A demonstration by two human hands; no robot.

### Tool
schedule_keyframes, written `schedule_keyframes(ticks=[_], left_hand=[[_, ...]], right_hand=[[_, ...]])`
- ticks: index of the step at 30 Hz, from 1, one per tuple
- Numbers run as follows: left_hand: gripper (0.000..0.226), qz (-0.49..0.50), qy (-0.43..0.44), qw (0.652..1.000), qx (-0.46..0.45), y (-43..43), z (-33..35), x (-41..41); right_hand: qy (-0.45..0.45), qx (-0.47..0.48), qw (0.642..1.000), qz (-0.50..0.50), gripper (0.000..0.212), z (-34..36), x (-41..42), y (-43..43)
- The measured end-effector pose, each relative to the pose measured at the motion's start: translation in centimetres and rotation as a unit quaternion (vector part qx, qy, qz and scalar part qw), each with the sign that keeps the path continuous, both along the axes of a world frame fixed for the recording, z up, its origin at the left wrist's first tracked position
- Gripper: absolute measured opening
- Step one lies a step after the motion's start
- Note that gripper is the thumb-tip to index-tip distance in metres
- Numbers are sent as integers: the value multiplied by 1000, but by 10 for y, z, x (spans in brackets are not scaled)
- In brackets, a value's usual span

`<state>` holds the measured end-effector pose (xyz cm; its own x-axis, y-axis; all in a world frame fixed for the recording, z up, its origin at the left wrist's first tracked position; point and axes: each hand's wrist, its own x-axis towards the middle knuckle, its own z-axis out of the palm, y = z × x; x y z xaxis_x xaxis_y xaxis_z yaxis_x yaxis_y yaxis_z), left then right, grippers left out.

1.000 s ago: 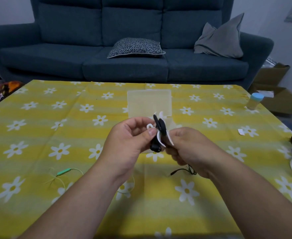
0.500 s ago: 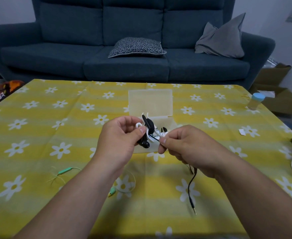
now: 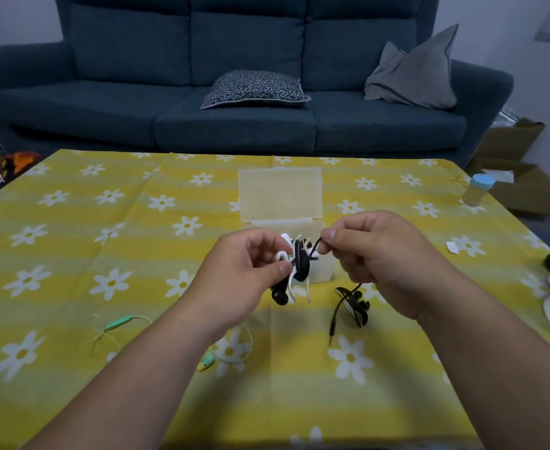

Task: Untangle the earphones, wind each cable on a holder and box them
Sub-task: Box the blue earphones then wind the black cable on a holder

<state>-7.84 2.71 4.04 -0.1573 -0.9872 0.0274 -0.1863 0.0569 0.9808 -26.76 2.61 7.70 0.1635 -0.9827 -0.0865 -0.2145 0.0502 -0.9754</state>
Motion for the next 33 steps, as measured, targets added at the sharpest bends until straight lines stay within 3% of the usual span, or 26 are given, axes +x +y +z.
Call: schedule_keyframes(ticks=[6, 14, 20, 23, 27, 33], left_hand=[[16, -87, 18, 996, 25, 7, 2, -3], [18, -81, 109, 991, 18, 8, 4, -8], [15, -46, 224, 972, 51, 9, 8, -10], [11, 48, 254, 964, 68, 6, 9, -10], [16, 118, 193, 973, 45, 0, 3, -4], [16, 135, 100, 986, 16, -6, -4, 3]], right_hand=[[41, -47, 997, -52, 26, -3, -3, -3], [23, -19, 996, -81, 28, -5, -3, -3], [1, 68, 998, 10, 53, -16, 8, -2], [26, 95, 992, 78, 42, -28, 17, 1], [52, 107, 983, 140, 33, -28, 19, 6], [131, 57, 979, 142, 26, -18, 10, 5]])
